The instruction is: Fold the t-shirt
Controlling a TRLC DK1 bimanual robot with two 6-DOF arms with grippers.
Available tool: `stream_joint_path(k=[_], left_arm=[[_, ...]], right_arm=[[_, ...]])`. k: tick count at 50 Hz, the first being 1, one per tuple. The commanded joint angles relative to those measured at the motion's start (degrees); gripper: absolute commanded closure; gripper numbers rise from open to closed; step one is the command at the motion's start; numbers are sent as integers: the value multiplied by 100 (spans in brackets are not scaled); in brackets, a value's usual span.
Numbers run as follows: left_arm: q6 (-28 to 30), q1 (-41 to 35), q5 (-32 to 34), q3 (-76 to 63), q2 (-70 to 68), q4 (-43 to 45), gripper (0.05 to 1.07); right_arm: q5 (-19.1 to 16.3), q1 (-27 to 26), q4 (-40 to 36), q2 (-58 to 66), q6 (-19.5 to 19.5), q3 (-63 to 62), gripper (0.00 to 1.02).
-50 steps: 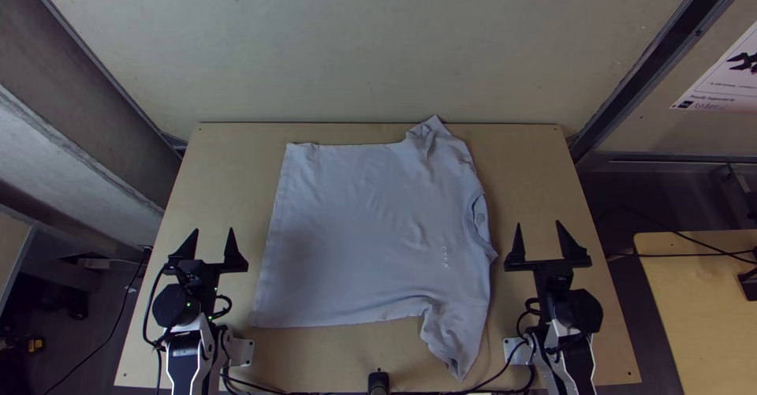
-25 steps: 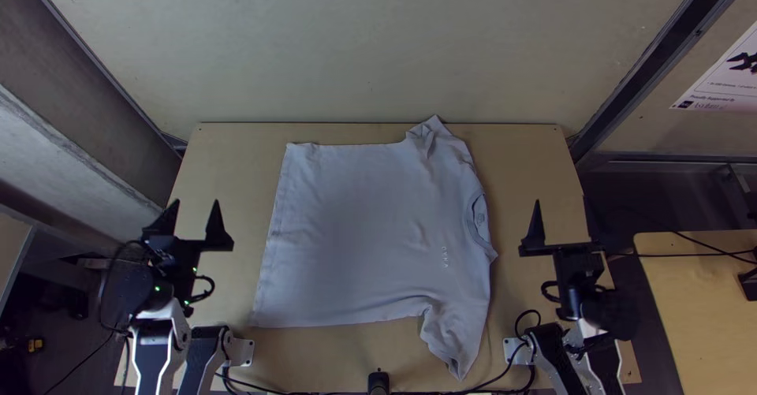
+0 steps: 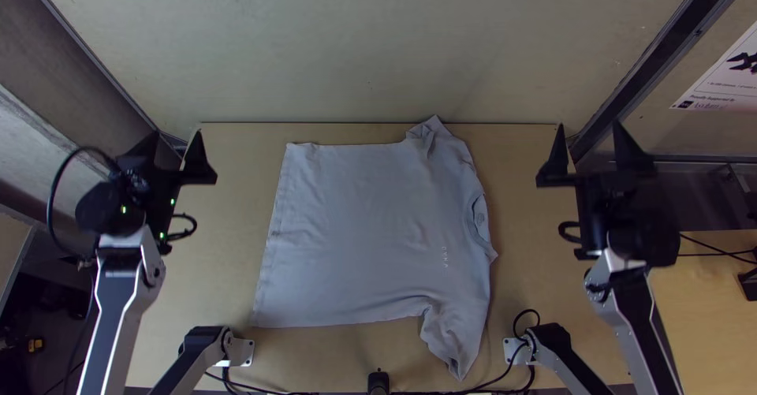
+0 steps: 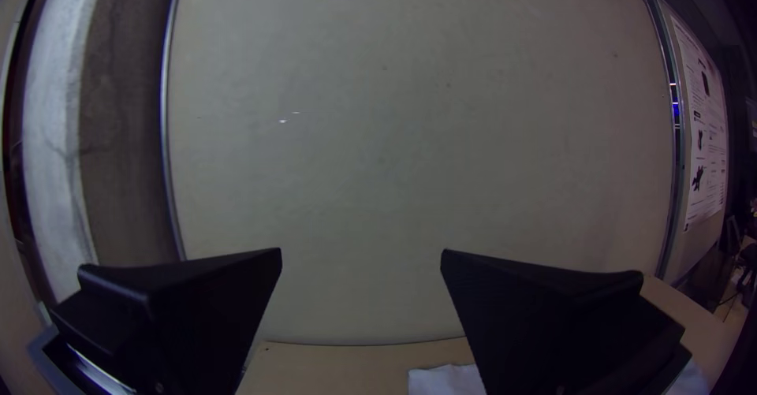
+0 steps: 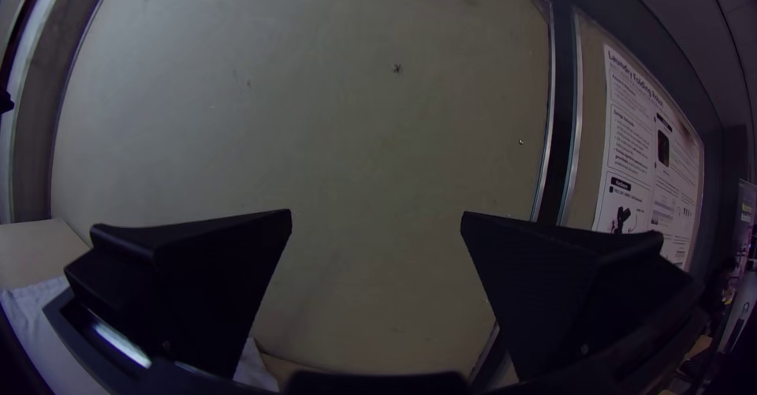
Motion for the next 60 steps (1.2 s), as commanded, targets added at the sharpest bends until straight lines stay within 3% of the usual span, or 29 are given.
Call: stream_joint_path(k=[1,8,20,27,39,60], left_arm=[[-63,-208,-50,720,521,-122,10],[-72,-314,-50,1476,1198,-350,10],[-379,-270,-85,3243,2745,-1994,10],[-669,-226,-85,3972,3483,-2706,10],[-819,-226,-76,4359,4424,-2978,10],[-871,-340,-6,5440,6269,-3664,11]], right_arm=[[253,-28,-495,700,-113,896,4],[639,-37,-1453,1711,-87,2161,4],[833,-283,-1822,2871,53,3181,4],[824,-362,-2639,3583,344,3840,4],[727,-441,-3008,4488,721,4165,4],[261,-177,-3878,5964,1864,4684,4]])
